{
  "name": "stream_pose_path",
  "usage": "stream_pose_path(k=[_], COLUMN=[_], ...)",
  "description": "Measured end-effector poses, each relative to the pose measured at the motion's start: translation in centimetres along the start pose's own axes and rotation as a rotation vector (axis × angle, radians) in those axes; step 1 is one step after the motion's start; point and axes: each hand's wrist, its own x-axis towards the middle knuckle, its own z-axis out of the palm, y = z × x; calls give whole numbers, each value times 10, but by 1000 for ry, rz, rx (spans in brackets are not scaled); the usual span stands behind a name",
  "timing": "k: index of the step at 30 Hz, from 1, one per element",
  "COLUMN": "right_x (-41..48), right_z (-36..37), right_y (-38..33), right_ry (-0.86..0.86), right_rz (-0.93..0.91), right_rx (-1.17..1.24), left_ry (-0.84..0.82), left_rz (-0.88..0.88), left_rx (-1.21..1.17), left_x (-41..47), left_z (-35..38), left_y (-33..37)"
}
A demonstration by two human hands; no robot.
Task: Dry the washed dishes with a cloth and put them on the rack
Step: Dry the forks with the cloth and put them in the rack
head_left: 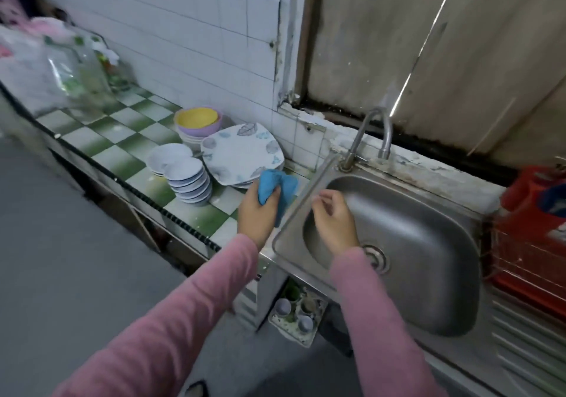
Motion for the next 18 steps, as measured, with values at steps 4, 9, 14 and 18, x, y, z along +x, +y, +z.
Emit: stream_pose_path(k=[4, 9, 14, 18], right_x=[-1, -3, 14, 36], right_z=[86, 176, 234, 269], right_y=[-10, -20, -31, -39], right_ry=[-60, -142, -196, -230], right_rz=[41, 85, 82, 67], right_rx=[-11, -17, -27, -71], left_ry=[28, 84, 136, 148], left_rz=[2, -40, -46, -61], left_rx=[69, 113, 117, 131], left_x=[23, 59, 94, 119], left_z=[-72, -157, -217, -241], left_y=[-18, -40, -51, -60])
